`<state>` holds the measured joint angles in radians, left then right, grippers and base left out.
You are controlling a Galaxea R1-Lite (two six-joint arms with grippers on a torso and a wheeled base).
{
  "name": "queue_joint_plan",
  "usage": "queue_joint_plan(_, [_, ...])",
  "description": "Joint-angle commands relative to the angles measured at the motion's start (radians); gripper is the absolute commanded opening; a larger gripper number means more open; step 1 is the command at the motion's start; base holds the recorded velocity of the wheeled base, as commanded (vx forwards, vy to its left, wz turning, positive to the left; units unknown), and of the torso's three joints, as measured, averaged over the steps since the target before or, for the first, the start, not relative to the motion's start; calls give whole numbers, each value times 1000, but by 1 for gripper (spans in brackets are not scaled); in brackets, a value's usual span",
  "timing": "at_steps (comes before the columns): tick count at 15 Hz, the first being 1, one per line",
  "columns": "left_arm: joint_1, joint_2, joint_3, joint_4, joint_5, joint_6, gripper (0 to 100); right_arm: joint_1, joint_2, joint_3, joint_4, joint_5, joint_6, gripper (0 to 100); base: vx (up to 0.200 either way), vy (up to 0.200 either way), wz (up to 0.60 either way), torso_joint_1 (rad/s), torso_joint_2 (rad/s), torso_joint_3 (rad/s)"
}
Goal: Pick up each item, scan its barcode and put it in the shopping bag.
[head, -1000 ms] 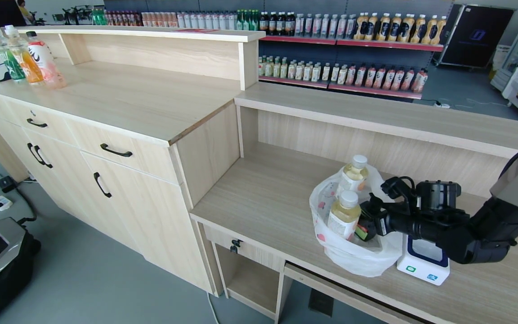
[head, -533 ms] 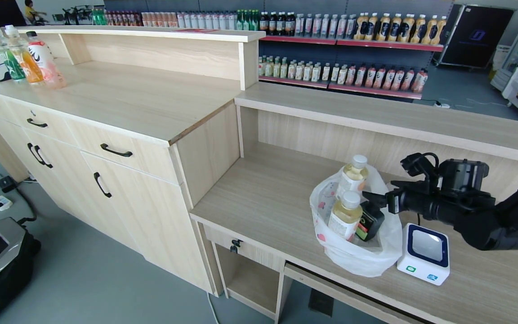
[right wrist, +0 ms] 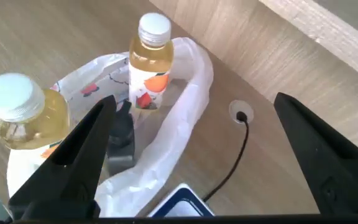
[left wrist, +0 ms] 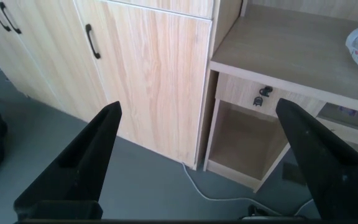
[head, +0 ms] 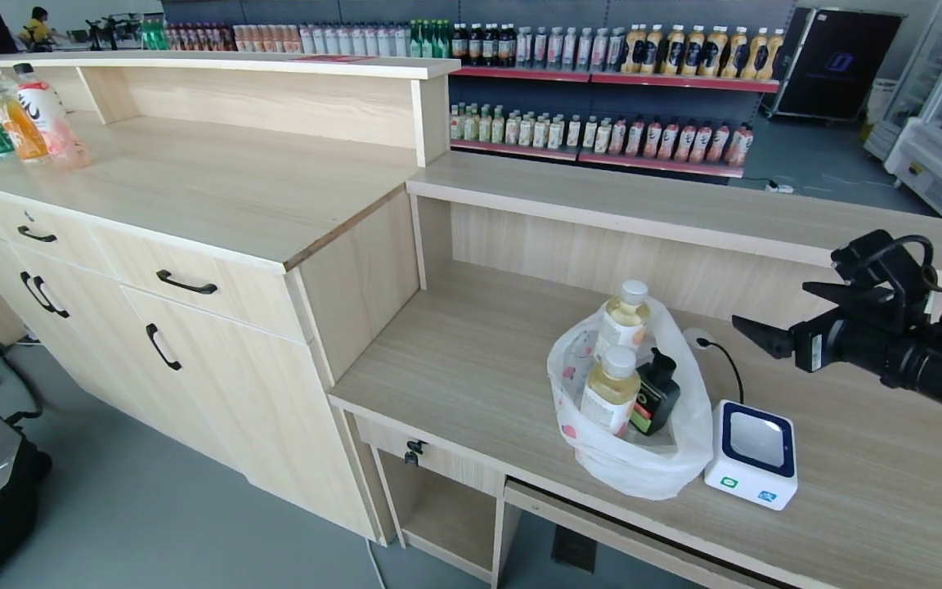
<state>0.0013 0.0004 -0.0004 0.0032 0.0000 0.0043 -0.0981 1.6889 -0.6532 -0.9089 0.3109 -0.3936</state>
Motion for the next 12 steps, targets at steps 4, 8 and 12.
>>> queue_joint_plan(4, [0, 0, 0, 0, 0, 0, 100, -25, -209, -8, 53, -108, 90, 100, 0, 0, -600, 1, 1, 1])
queue_joint_plan(8, [0, 0, 0, 0, 0, 0, 100, -78, -451, -3, 366, -288, 202, 100, 0, 0, -600, -2, 1, 2])
queue_joint_plan(12, [0, 0, 0, 0, 0, 0, 100, -88, -698, 161, 552, -346, 389, 100, 0, 0, -300, 0, 2, 2])
